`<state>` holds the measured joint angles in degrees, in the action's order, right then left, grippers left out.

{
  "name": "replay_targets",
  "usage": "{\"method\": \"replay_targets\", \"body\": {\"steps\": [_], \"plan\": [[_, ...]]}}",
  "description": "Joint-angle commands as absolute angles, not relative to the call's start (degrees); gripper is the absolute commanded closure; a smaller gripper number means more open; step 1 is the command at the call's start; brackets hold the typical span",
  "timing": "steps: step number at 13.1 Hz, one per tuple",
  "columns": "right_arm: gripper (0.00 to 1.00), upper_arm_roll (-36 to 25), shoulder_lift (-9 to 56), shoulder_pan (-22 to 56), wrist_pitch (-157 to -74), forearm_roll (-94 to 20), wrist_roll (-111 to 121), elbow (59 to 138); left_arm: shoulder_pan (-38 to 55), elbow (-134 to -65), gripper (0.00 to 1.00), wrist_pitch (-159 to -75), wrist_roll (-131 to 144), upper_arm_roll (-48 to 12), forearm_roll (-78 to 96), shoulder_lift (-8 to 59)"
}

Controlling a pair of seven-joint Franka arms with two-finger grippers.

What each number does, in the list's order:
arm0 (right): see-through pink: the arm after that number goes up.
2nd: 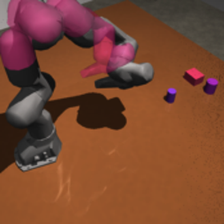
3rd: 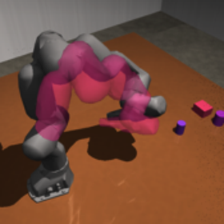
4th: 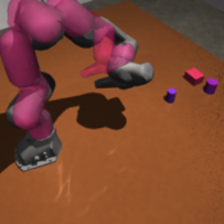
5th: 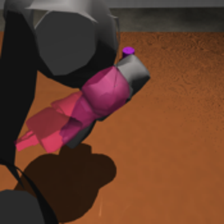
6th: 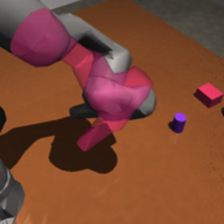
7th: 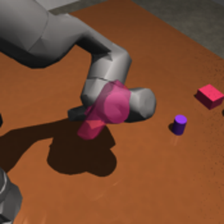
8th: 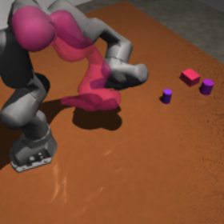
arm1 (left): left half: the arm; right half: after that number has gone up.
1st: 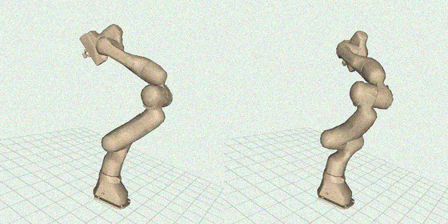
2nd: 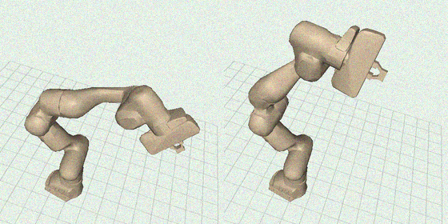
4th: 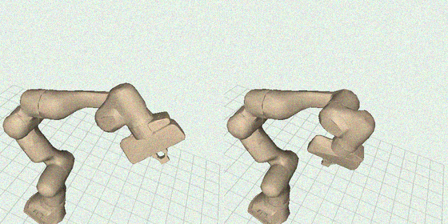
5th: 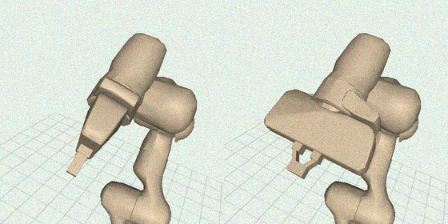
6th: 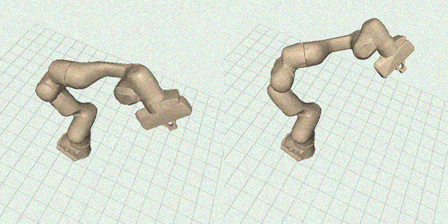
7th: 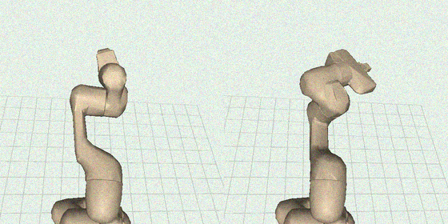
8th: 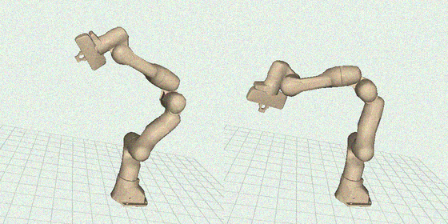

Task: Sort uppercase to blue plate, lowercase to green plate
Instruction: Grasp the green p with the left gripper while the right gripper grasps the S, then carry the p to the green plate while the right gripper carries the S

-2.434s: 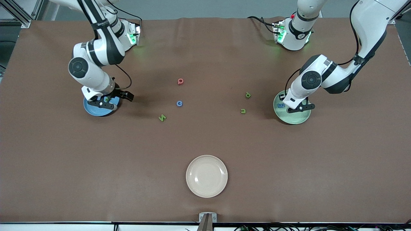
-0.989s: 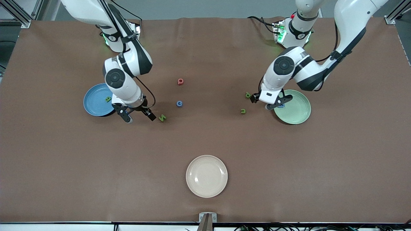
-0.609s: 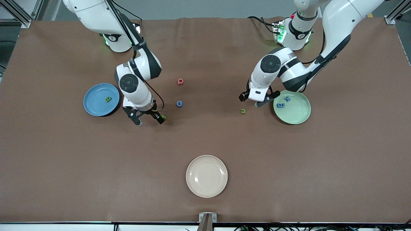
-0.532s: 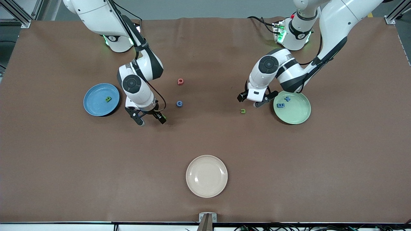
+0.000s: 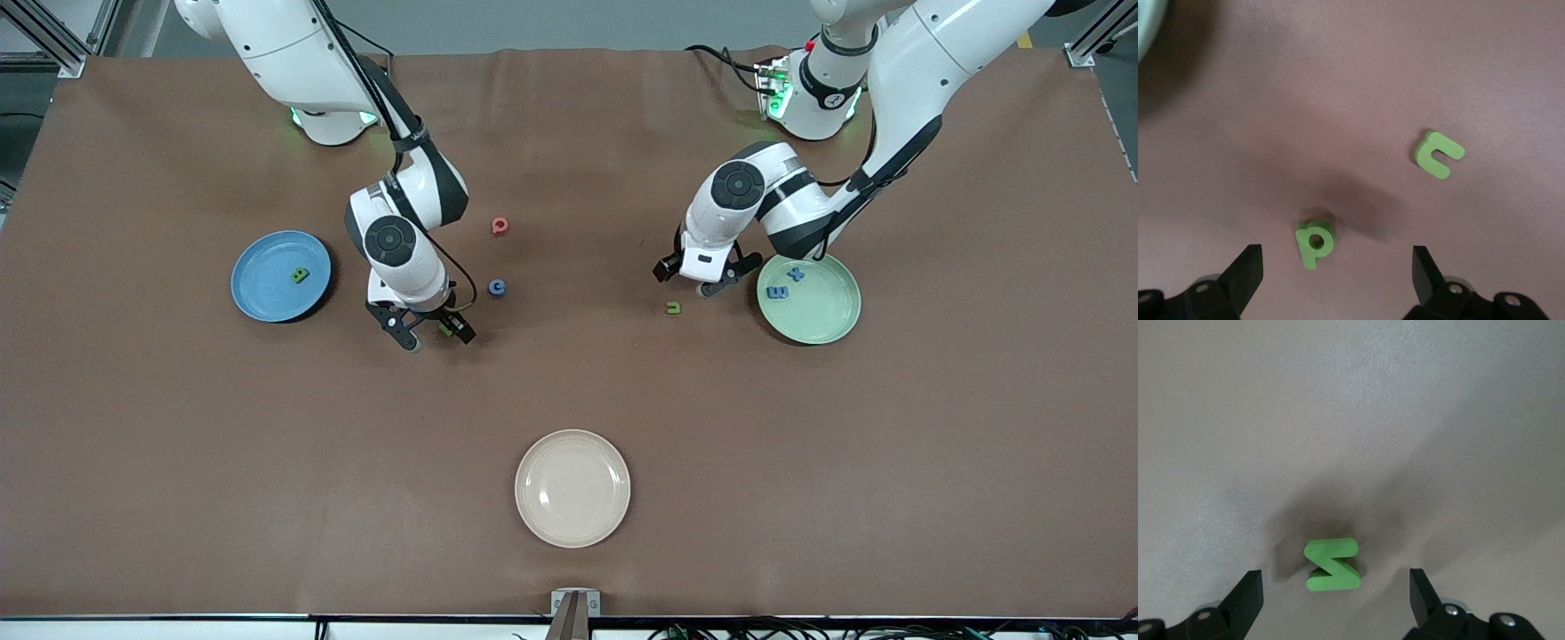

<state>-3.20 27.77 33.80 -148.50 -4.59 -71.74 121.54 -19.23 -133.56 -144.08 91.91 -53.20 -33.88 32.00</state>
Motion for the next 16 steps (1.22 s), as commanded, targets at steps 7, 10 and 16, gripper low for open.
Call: {"method": "replay_targets", "body": {"steps": [7,10,16], "plan": [[0.12,-3.5,29.1,33.8,-148.2,-4.0,-64.9,120.1,-16.6,-134.9,0.22,-147.2,93.2,-48.9,-38.1,33.3],[0.15,-3.6,29.1,33.5,-148.2,-4.0,-64.9,120.1,-16.5,-134.9,0.28,-147.2,93.8,-48.9,-38.1,33.3],[0.39,-3.9,29.2,33.0,-148.0,-4.0,-64.9,120.3,-16.4,-134.9,0.57,-147.2,93.8,-48.9,-38.2,33.3]]}}
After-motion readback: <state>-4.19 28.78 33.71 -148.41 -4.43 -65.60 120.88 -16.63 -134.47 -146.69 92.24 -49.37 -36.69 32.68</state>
